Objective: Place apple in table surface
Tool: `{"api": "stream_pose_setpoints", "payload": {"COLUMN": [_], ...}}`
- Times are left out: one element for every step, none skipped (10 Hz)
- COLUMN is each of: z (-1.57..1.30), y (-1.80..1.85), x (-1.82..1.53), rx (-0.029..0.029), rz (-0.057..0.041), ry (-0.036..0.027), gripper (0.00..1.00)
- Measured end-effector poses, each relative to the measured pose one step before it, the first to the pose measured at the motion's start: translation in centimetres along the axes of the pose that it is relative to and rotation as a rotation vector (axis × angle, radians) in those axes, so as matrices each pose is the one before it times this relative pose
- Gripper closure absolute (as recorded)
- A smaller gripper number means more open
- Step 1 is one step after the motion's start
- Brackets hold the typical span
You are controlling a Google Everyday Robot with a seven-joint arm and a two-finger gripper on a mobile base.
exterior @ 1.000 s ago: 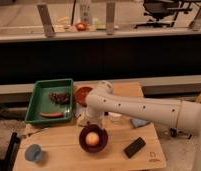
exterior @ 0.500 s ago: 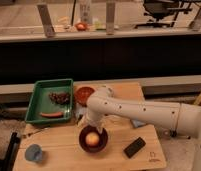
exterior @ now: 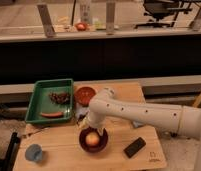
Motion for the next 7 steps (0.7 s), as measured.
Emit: {"api": "stream_pose_setpoints", "payload": {"z": [0.205,0.125,0.262,0.103,0.177,0.196,0.185], "y": [0.123,0.085,0.196,0.084,0.203,0.204,0.245], "x": [-0.088,-0.046,-0.082,-0.026,-0.052,-0.064,-0.034], "rx": [0.00246,0.00216,0.00515,0.00419,0.00742,0.00922,0.0118], "rz": [0.00282,0.00205,0.00516,0.00284,0.00479,0.0048,0.00454], "ry": [-0.00421,-0.00227,-0.00512,-0.00209,-0.00397,-0.00504,-0.00562], "gripper": [0.26,0.26,0.26,0.26,0.26,0.26,0.26]}}
